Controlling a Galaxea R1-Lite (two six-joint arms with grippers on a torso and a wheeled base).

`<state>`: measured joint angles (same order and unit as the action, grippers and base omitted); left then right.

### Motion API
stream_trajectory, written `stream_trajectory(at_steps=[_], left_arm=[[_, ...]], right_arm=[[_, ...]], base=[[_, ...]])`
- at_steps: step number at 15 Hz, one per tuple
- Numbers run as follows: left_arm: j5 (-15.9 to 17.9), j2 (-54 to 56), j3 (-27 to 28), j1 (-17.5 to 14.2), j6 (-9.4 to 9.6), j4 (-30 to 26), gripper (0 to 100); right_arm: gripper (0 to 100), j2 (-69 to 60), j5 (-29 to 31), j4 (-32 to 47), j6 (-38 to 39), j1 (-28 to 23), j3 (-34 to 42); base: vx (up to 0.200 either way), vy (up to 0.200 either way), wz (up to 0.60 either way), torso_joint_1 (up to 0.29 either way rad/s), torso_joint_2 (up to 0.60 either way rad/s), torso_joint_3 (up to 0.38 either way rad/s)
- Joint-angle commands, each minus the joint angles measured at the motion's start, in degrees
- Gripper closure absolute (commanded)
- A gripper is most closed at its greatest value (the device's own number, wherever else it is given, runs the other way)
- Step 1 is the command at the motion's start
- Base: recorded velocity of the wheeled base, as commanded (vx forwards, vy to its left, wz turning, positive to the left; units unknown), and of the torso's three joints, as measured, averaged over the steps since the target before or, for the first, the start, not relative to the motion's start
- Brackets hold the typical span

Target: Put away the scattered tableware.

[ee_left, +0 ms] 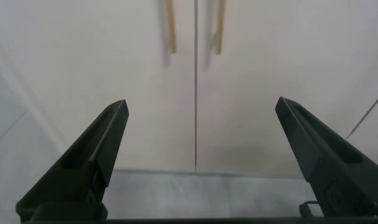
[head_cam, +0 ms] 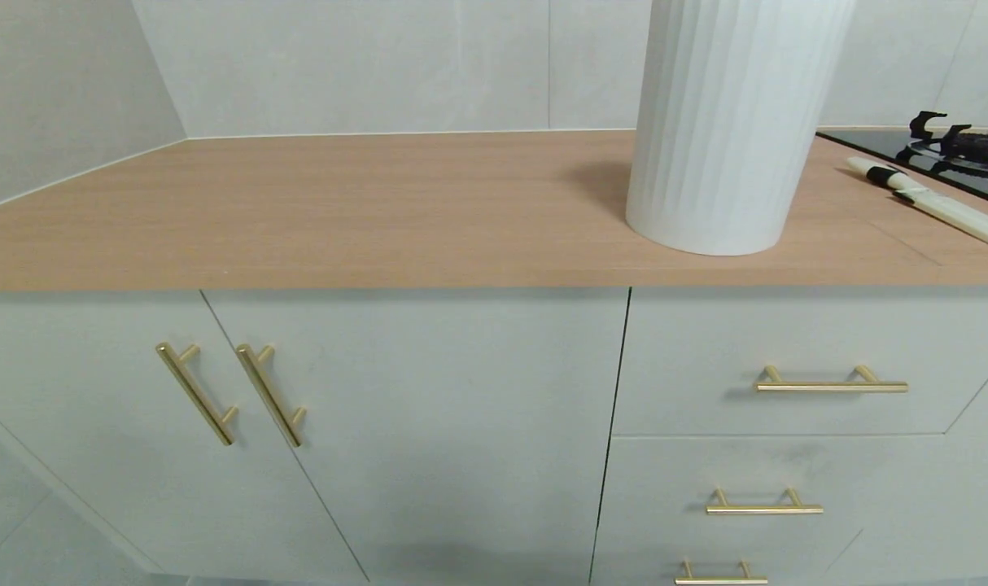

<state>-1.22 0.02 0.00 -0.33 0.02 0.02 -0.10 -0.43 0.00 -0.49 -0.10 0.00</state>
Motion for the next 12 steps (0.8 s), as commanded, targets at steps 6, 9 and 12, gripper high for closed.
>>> stream_trajectory(at_steps=[6, 9, 12], left_arm=[[0.0, 0.0, 0.0, 0.0, -0.02, 0.1, 0], [0.0, 0.0, 0.0, 0.0, -0.02, 0.1, 0], [0.0, 0.0, 0.0, 0.0, -0.02, 0.1, 0]], right_arm=[[0, 0.1, 0.0, 0.0, 0.0, 0.0, 0.0], [0, 0.1, 0.0, 0.0, 0.0, 0.0, 0.0], [0, 0.1, 0.0, 0.0, 0.0, 0.0, 0.0]], base=[[0.0, 0.0, 0.0, 0.0, 0.0, 0.0], [0.0, 0.0, 0.0, 0.0, 0.0, 0.0], [0.0, 0.0, 0.0, 0.0, 0.0, 0.0]])
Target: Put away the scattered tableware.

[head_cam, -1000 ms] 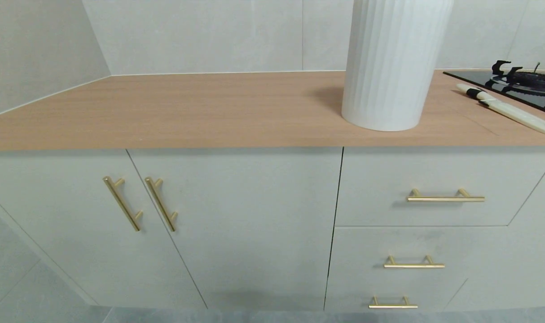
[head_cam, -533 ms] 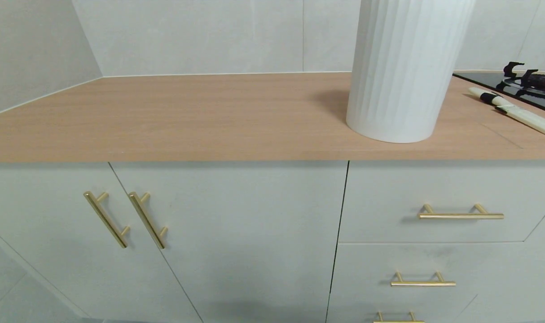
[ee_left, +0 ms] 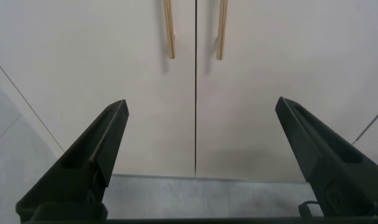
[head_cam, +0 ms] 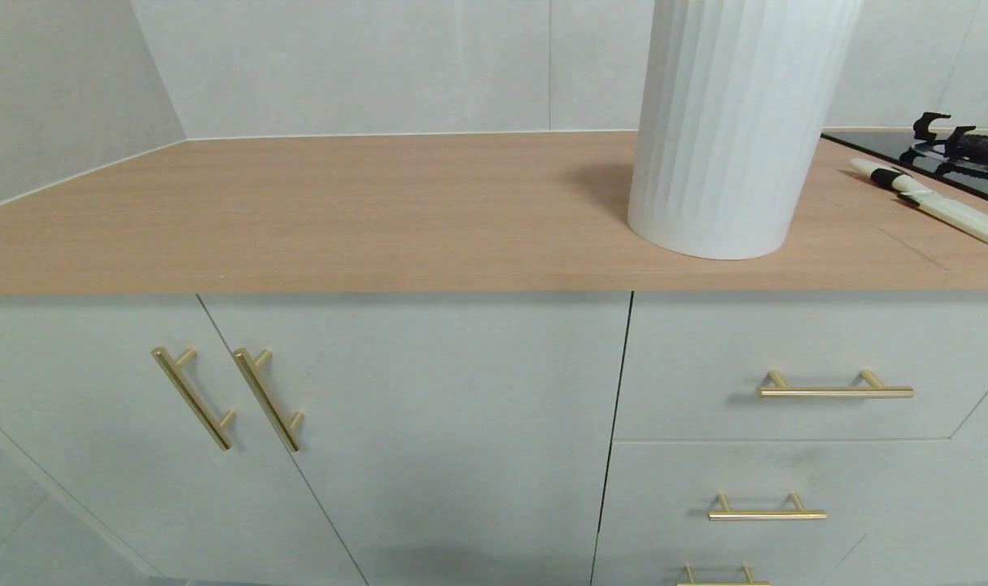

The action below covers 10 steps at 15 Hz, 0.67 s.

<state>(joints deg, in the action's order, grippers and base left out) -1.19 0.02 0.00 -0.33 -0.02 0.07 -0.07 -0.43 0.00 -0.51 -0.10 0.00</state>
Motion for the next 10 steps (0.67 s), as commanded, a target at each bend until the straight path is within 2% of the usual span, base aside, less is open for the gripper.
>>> stream_trajectory(at_steps=[1, 5, 6, 10], left_arm=[[0.0, 0.0, 0.0, 0.0, -0.06, 0.0, 0], [0.0, 0.0, 0.0, 0.0, -0.06, 0.0, 0], [0.0, 0.0, 0.0, 0.0, -0.06, 0.0, 0], [0.0, 0.0, 0.0, 0.0, -0.06, 0.0, 0]], right_arm=[[0, 0.1, 0.0, 0.0, 0.0, 0.0, 0.0], [0, 0.1, 0.0, 0.0, 0.0, 0.0, 0.0], [0, 0.1, 0.0, 0.0, 0.0, 0.0, 0.0], [0, 0.1, 0.0, 0.0, 0.0, 0.0, 0.0]], base=[[0.0, 0.0, 0.0, 0.0, 0.0, 0.0], [0.0, 0.0, 0.0, 0.0, 0.0, 0.0], [0.0, 0.0, -0.6, 0.017, 0.0, 0.007], [0.0, 0.0, 0.0, 0.0, 0.0, 0.0]])
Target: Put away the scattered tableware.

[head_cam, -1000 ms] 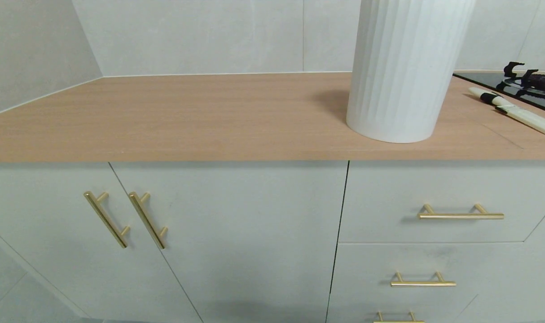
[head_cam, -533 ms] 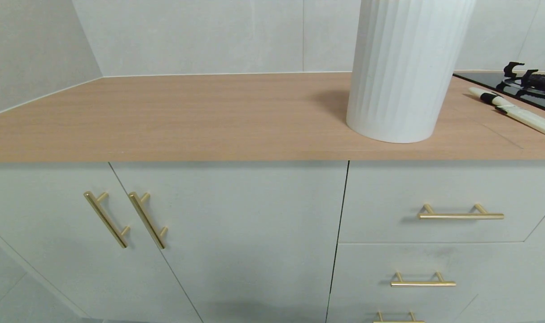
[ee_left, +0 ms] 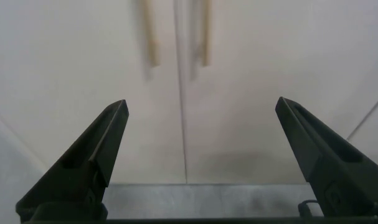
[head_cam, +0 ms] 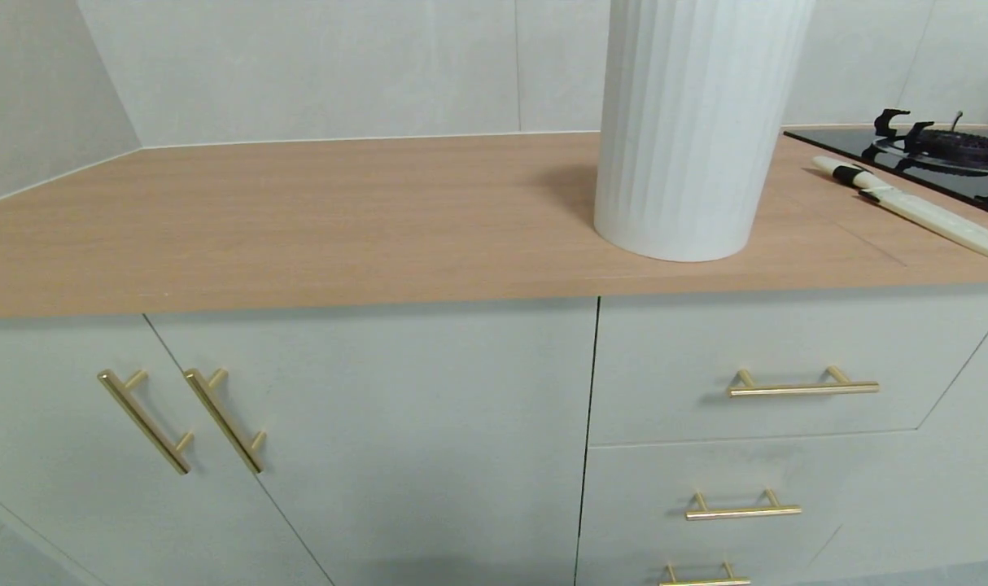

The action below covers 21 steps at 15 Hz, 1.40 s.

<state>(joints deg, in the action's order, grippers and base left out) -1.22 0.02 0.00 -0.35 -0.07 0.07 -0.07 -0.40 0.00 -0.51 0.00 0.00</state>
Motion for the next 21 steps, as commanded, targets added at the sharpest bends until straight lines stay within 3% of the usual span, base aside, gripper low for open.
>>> stream_trajectory(at_steps=[1, 8, 18, 21], left_arm=[[0.0, 0.0, 0.0, 0.0, -0.01, 0.0, 0], [0.0, 0.0, 0.0, 0.0, -0.01, 0.0, 0], [0.0, 0.0, 0.0, 0.0, -0.01, 0.0, 0], [0.0, 0.0, 0.0, 0.0, -0.1, 0.0, 0]], right_arm=[[0, 0.1, 0.0, 0.0, 0.0, -0.1, 0.0], [0, 0.1, 0.0, 0.0, 0.0, -0.1, 0.0], [0, 0.1, 0.0, 0.0, 0.0, -0.1, 0.0], [0, 0.2, 0.0, 0.0, -0.1, -0.1, 0.0]], base=[[0.0, 0.0, 0.0, 0.0, 0.0, 0.0], [0.0, 0.0, 0.0, 0.0, 0.0, 0.0], [0.0, -0.2, 0.0, 0.002, 0.0, 0.003], [0.0, 0.0, 0.0, 0.0, 0.0, 0.0]])
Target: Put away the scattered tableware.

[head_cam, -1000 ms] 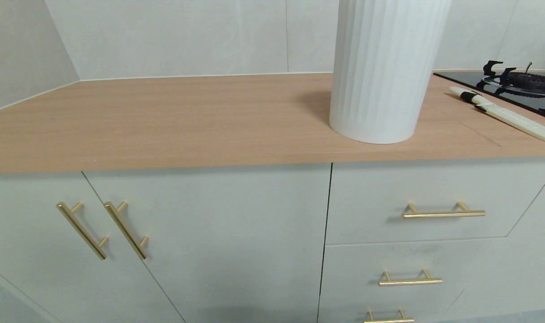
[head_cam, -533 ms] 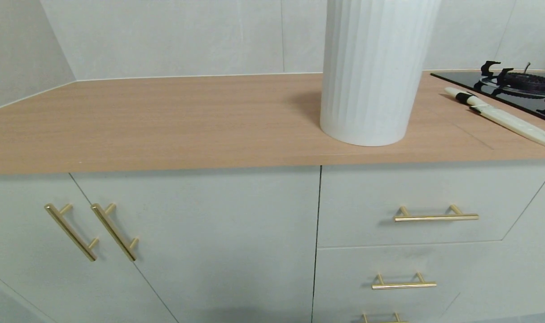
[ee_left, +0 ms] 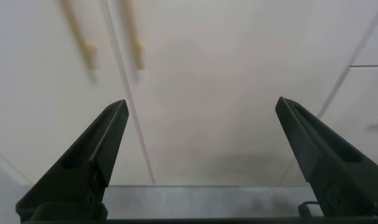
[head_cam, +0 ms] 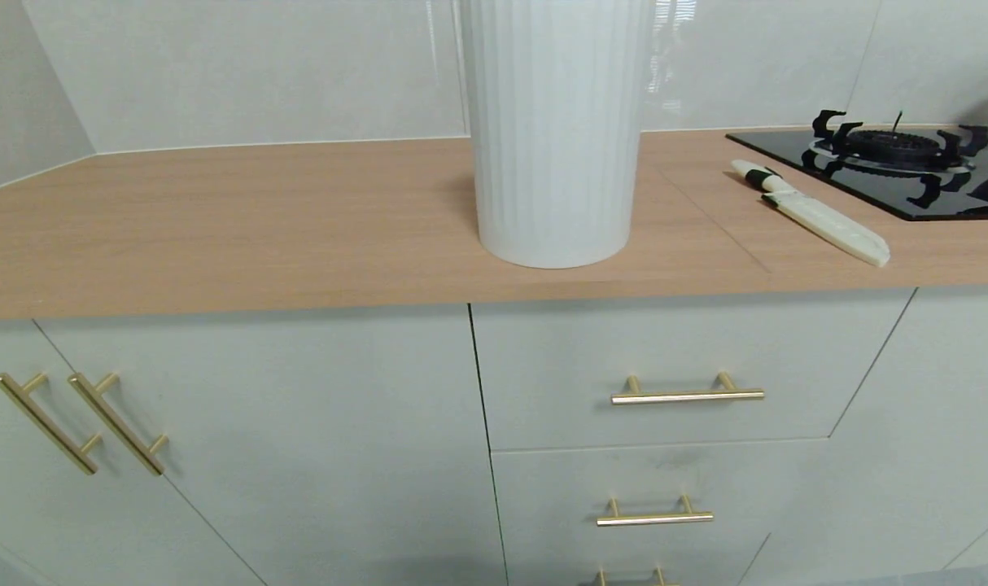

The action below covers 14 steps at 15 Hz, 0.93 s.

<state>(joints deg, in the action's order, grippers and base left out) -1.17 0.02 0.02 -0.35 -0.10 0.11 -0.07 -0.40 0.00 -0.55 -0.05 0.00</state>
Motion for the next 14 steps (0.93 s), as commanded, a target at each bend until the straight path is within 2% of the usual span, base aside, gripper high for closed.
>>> stream_trajectory(at_steps=[1, 14], left_arm=[[-0.1, 0.0, 0.0, 0.0, 0.01, 0.0, 0], [-0.1, 0.0, 0.0, 0.0, 0.01, 0.0, 0]], right_arm=[[0, 0.1, 0.0, 0.0, 0.0, 0.0, 0.0], [0, 0.1, 0.0, 0.0, -0.1, 0.0, 0.0]], base=[[0.0, 0.0, 0.0, 0.0, 0.0, 0.0], [0.0, 0.0, 0.0, 0.0, 0.0, 0.0]])
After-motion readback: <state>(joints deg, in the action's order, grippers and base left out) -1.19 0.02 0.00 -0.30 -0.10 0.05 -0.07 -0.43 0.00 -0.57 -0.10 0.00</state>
